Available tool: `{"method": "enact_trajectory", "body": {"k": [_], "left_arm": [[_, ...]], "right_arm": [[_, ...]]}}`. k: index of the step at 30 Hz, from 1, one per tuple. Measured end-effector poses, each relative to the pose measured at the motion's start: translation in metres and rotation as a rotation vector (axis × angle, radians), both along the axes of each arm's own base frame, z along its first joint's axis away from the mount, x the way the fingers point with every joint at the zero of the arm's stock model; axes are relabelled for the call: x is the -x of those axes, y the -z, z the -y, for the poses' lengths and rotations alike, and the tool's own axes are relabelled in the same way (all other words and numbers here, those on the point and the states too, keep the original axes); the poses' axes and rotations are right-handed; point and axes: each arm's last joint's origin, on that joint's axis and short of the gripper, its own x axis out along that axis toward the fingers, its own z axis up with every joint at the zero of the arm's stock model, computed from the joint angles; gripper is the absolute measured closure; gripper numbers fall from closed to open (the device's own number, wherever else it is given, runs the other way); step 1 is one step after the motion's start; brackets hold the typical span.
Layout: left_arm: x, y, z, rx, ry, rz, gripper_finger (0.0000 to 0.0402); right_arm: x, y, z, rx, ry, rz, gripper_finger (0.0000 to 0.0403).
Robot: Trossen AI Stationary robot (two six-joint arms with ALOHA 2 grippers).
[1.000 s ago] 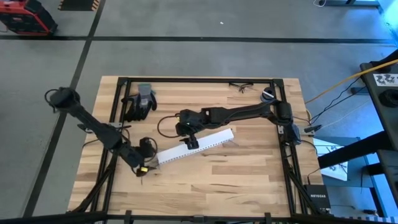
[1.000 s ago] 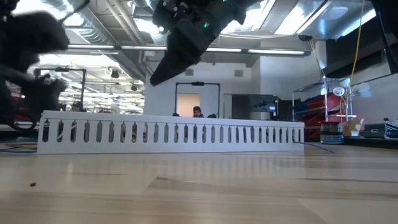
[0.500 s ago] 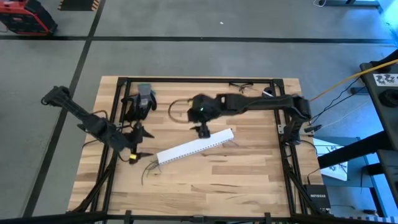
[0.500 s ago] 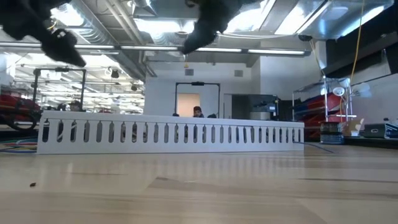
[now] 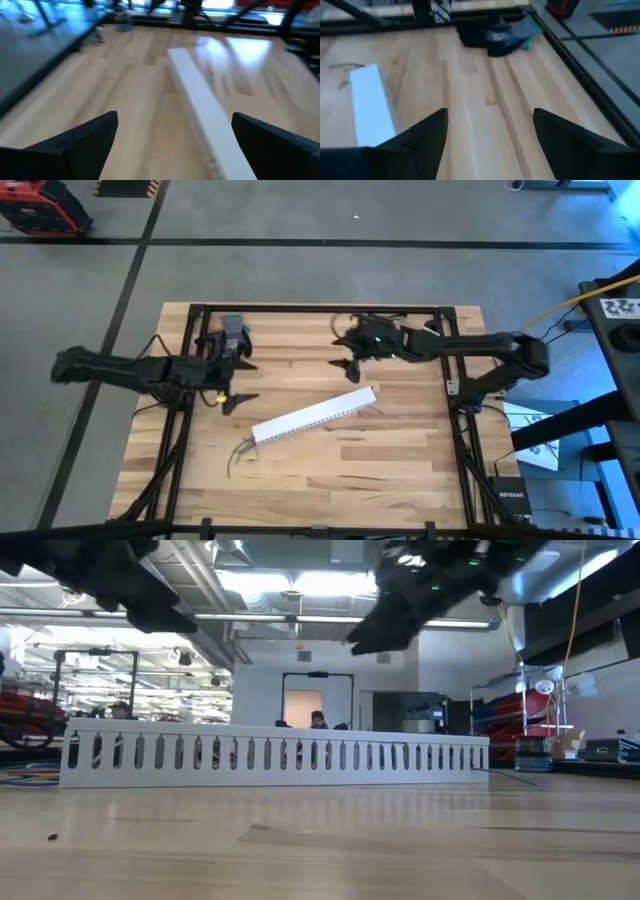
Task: Ziptie cables
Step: Return to Home Position
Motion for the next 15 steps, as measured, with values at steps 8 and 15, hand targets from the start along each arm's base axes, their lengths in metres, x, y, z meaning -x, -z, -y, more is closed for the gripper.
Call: {"method": "enact_trajectory", "body": {"k": [8,15], "left_arm": [[0.009,0.005,-0.022,0.003,-0.053,0.136,0.0013],[0.023,0.025,-0.027,0.058,-0.103,0.195,0.0013]], "right_arm": [[0.065,0.023,-0.013,-0.041,0.092,0.181,0.0118],[0.11,0.023,-0.026,-0.034,0.087,0.396,0.0118]]}}
